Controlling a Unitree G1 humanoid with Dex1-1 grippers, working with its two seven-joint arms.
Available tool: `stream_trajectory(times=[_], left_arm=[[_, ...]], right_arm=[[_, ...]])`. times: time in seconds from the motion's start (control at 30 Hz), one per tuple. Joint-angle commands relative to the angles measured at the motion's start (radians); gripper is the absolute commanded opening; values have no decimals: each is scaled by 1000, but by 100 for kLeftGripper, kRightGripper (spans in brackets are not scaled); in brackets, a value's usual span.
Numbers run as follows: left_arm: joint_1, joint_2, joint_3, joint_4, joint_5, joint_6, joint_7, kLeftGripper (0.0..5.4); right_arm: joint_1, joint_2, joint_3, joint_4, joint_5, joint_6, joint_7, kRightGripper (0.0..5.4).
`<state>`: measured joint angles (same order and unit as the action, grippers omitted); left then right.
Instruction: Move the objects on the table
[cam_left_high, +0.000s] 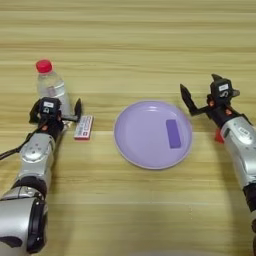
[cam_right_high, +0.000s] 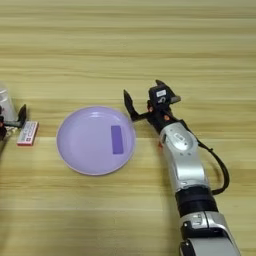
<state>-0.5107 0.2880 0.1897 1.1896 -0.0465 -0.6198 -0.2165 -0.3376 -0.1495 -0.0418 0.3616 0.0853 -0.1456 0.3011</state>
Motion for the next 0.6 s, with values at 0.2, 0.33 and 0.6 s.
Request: stream_trajectory(times=[0.2, 0.33, 0.6], left_arm=[[56, -32, -18, -45, 2, -32, -9, 538], [87, -44, -27, -66, 10, -35, -10, 538], [126, -55, -43, -108, 16, -33, 1, 538]], right_arm=[[-46, -14, -39, 34, 7, -15, -26, 540], [-45, -18, -47, 30, 9, -14, -26, 540], [-48, -21, -54, 32, 10, -15, -28, 540]])
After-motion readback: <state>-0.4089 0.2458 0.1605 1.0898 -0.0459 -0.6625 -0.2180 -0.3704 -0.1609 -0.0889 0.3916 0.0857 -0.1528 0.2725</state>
